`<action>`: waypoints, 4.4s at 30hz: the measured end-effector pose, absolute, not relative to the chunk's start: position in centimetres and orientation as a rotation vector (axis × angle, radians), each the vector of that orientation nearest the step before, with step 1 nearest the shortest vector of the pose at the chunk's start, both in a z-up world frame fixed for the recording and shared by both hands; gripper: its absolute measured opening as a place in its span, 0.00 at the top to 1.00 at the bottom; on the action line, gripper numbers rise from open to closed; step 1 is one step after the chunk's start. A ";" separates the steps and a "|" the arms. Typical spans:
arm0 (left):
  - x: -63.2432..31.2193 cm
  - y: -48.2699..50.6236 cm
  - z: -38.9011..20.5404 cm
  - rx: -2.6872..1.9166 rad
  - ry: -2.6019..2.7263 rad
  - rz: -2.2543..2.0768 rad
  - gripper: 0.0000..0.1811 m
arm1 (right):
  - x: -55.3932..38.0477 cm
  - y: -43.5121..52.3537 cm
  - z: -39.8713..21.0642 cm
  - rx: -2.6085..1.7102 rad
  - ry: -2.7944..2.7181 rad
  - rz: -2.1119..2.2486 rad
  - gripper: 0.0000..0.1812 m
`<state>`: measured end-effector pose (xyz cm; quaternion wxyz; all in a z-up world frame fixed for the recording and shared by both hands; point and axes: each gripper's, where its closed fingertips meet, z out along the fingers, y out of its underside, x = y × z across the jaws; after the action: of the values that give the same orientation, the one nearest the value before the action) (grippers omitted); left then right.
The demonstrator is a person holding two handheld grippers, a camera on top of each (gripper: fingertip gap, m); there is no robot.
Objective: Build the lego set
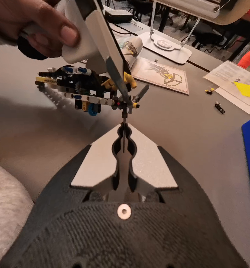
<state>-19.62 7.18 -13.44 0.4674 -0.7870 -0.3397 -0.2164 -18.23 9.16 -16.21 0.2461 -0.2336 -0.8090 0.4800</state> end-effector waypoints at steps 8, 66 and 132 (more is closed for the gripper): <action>-19.6 7.2 -12.4 -1.832 -0.836 -0.603 0.77 | -18.2 10.4 -15.7 -0.641 -2.137 1.345 1.00; -20.0 8.0 -12.3 -1.806 -0.922 -0.445 0.77 | -18.6 11.7 -14.9 -0.605 -1.932 1.145 1.00; -19.2 8.6 -16.8 -2.363 -0.759 0.130 0.71 | -18.8 10.6 -16.5 -0.607 -2.075 1.189 1.00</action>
<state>-19.21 8.61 -16.80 0.3223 -0.9000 -0.2891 0.0494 -18.78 10.57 -16.46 0.3309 -0.2322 -0.7936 0.4547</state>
